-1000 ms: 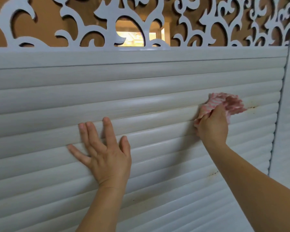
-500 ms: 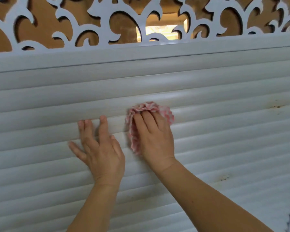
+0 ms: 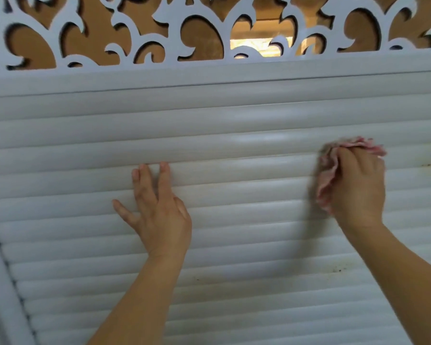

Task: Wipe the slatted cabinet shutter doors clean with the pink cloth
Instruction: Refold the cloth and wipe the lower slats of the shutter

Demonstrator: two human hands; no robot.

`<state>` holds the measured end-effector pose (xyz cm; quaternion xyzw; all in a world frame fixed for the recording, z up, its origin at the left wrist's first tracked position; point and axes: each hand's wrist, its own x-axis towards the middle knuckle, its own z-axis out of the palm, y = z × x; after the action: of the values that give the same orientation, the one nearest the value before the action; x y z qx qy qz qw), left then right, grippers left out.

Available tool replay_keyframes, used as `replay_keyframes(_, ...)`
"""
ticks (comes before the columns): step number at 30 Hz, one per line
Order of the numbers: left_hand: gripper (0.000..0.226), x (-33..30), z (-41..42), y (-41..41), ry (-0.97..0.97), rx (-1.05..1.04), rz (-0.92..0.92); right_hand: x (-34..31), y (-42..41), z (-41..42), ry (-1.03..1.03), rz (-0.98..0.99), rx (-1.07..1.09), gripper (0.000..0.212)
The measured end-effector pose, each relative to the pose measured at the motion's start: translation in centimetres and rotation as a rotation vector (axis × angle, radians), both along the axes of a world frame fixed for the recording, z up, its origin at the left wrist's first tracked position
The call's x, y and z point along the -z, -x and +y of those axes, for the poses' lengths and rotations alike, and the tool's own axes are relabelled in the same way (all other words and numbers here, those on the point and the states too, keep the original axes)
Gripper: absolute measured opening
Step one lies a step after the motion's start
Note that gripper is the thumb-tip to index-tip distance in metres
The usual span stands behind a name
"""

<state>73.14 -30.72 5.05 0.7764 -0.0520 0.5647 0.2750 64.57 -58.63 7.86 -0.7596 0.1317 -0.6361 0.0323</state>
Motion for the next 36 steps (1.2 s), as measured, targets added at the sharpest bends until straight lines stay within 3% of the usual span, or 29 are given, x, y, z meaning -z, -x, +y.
replay_keyframes(2, 0.055, -0.3, 0.1, 0.1, 0.005, 0.010, 0.015, -0.1, -0.5, 0.8, -0.147, -0.067, 0.015, 0.029)
replay_keyframes(4, 0.055, -0.4, 0.2, 0.3, 0.007, 0.026, 0.031, -0.2, -1.3, 3.0, -0.162, -0.134, -0.006, 0.025)
replay_keyframes(11, 0.059, -0.3, 1.6, 0.1, 0.024, 0.120, 0.002, -0.7, -5.0, 14.3, 0.147, -0.089, -0.207, 0.033)
replay_keyframes(15, 0.074, -0.6, 2.3, 0.1, 0.062, 0.231, 0.021, -1.0, -6.3, 19.2, 0.278, 0.048, -0.225, 0.036)
replay_keyframes(18, 0.067, -1.0, 2.7, 0.4, 0.105, 0.287, 0.028, -1.3, -7.1, 22.2, 0.383, 0.151, -0.297, 0.037)
replay_keyframes(23, 0.062, -0.9, 3.1, 1.1, 0.146, 0.318, 0.056, -1.4, -7.4, 22.1, 0.531, 0.207, -0.313, 0.038)
replay_keyframes(26, 0.082, -0.9, 2.9, 1.5, 0.129, 0.295, 0.077, -1.7, -6.4, 18.7, 0.590, 0.208, -0.220, 0.038)
replay_keyframes(32, 0.086, -1.0, 2.5, 1.9, 0.107, 0.245, 0.105, -1.3, -2.2, 9.6, 0.439, 0.202, -0.120, 0.040)
replay_keyframes(34, 0.085, -1.0, 2.6, 2.0, 0.089, 0.238, 0.094, -0.9, -0.7, 6.5, 0.284, 0.175, -0.067, 0.036)
replay_keyframes(36, 0.084, -1.0, 2.8, 2.1, 0.064, 0.234, 0.092, -0.1, 0.2, 4.4, -0.001, 0.132, -0.032, 0.033)
